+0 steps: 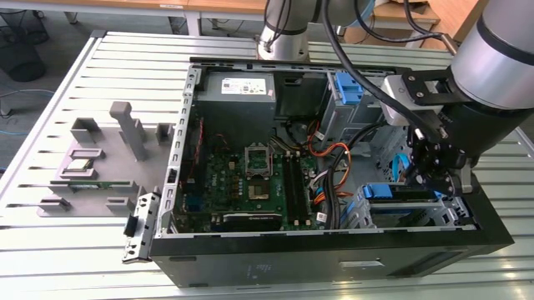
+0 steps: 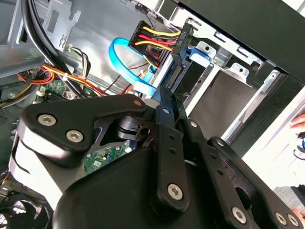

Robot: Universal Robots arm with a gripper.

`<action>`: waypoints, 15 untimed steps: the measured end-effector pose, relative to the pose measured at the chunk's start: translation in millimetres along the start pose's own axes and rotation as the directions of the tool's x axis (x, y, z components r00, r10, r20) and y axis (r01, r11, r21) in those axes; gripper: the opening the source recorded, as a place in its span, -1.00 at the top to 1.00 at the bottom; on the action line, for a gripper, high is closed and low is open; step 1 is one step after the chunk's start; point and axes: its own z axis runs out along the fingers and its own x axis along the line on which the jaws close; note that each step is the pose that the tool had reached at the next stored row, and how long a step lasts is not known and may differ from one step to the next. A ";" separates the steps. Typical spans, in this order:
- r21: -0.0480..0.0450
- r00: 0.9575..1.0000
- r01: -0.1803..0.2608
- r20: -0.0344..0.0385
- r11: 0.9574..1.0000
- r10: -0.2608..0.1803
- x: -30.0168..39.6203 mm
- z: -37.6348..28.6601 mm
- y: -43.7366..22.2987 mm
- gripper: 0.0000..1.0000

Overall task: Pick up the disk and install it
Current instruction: 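Insert the first disk wire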

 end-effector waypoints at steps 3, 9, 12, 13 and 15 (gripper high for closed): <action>0.005 1.000 0.002 0.001 1.000 -0.002 1.0 1.6 0.6 0.68; 0.013 1.000 0.007 0.005 1.000 -0.007 1.4 3.4 3.7 0.68; 0.016 1.000 0.010 0.006 1.000 -0.010 1.5 4.6 4.2 0.68; 0.016 1.000 0.010 0.006 1.000 -0.010 1.5 4.7 4.3 0.68; 0.016 1.000 0.010 0.006 1.000 -0.010 1.5 5.4 4.4 0.68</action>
